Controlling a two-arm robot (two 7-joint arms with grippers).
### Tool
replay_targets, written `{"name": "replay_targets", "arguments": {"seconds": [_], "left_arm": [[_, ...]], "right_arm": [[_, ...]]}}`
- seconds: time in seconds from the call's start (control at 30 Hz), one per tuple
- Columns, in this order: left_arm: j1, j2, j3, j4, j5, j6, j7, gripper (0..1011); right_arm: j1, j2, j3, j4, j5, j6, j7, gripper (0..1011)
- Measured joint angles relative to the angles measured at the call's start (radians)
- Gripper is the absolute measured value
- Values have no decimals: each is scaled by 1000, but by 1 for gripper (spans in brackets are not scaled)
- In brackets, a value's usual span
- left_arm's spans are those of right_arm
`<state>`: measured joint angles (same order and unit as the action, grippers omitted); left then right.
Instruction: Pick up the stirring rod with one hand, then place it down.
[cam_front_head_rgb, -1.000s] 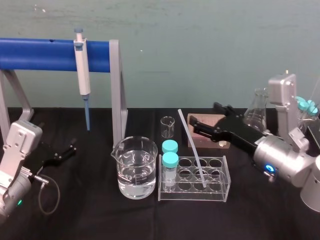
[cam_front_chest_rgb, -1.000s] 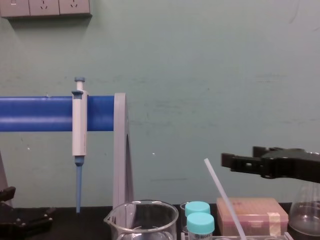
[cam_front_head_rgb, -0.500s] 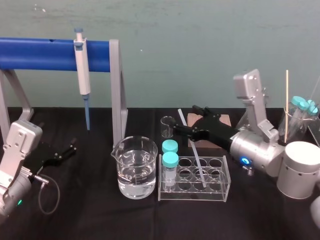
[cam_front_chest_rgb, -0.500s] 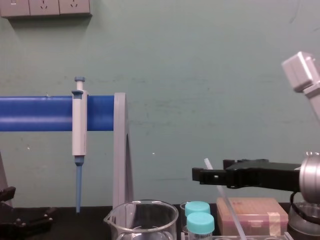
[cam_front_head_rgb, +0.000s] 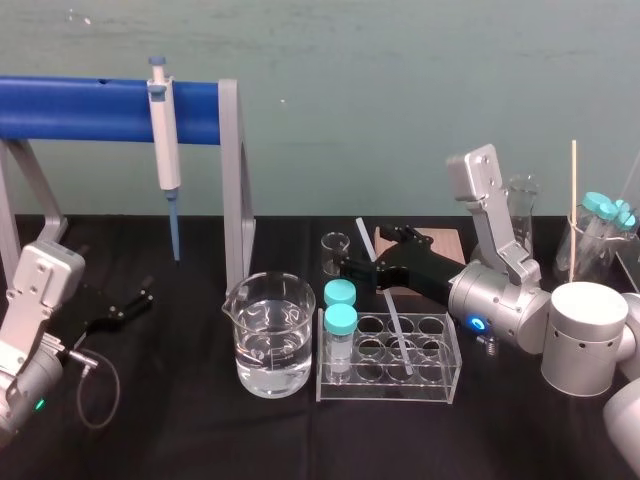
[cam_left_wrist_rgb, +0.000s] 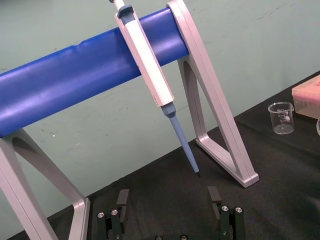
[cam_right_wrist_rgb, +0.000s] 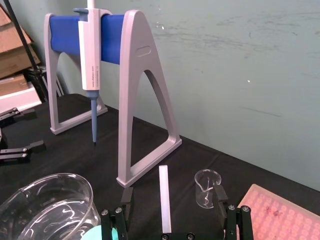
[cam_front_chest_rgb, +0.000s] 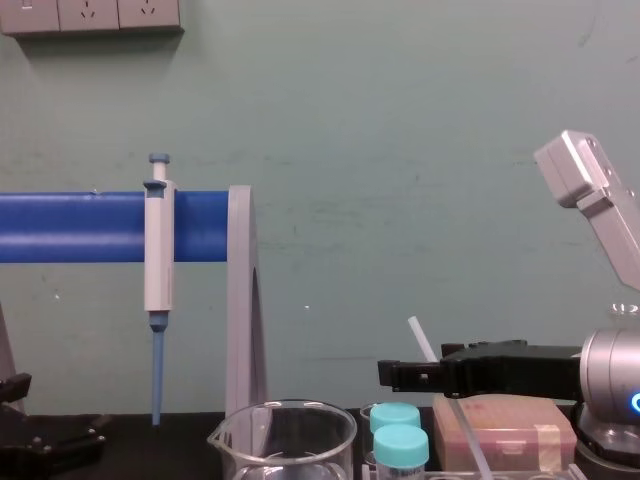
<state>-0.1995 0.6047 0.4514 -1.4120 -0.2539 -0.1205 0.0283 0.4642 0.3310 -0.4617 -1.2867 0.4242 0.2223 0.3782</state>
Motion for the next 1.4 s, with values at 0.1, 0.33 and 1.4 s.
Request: {"name": "replay_targets", "arguments": {"seconds": [0.1,0.33,1.4], "left_arm": [[0,0,0,0,0,0,0,1000],[0,0,0,0,0,0,0,1000],[0,0,0,0,0,0,0,1000]], "right_arm": [[0,-1,2,2,-8,3,0,1000],[0,-1,2,3,-12,4,0,1000],[-1,-1,3,2,-6,3,0,256]]}}
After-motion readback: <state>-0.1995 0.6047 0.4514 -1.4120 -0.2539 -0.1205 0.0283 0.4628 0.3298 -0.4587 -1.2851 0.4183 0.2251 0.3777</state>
